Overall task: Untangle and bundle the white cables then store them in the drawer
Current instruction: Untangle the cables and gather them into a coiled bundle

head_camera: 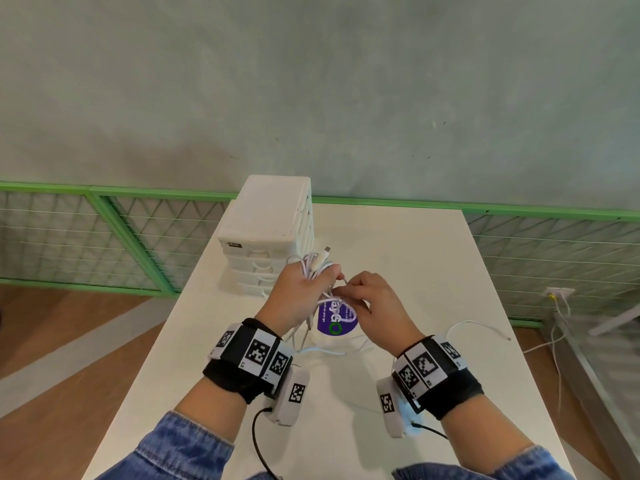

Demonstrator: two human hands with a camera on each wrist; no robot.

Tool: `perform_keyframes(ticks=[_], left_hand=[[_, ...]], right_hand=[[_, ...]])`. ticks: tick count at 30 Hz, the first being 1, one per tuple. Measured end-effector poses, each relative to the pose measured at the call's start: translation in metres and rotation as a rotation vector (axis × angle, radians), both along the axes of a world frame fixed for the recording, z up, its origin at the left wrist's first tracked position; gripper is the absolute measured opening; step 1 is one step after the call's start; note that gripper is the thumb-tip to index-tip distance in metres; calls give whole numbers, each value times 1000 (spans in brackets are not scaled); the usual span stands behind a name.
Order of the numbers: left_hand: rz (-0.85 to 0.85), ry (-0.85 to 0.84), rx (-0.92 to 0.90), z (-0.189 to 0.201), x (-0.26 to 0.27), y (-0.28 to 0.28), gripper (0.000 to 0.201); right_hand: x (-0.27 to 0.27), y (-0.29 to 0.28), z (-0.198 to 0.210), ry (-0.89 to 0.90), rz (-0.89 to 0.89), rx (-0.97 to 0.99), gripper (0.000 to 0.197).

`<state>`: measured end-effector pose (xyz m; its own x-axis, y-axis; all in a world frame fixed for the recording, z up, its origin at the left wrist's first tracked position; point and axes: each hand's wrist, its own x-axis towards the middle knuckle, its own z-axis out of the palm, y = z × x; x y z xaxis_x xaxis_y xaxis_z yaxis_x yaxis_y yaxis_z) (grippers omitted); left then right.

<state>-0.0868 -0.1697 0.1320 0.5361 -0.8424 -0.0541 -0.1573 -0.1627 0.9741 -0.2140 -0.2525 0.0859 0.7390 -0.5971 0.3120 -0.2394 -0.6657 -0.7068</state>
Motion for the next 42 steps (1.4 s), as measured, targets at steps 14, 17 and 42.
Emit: perform_keyframes(ticks=[14,17,42], left_hand=[[2,52,-6,0,1,1,19],[-16,50,-22,-1,-4,-2,17],[170,115,11,-2,3,-20,40]], right_hand=[[-4,-1,3,-53,-127,213,21],[0,1,6,-82,-178,245,17],[7,17,-13,119,-93,354,22]])
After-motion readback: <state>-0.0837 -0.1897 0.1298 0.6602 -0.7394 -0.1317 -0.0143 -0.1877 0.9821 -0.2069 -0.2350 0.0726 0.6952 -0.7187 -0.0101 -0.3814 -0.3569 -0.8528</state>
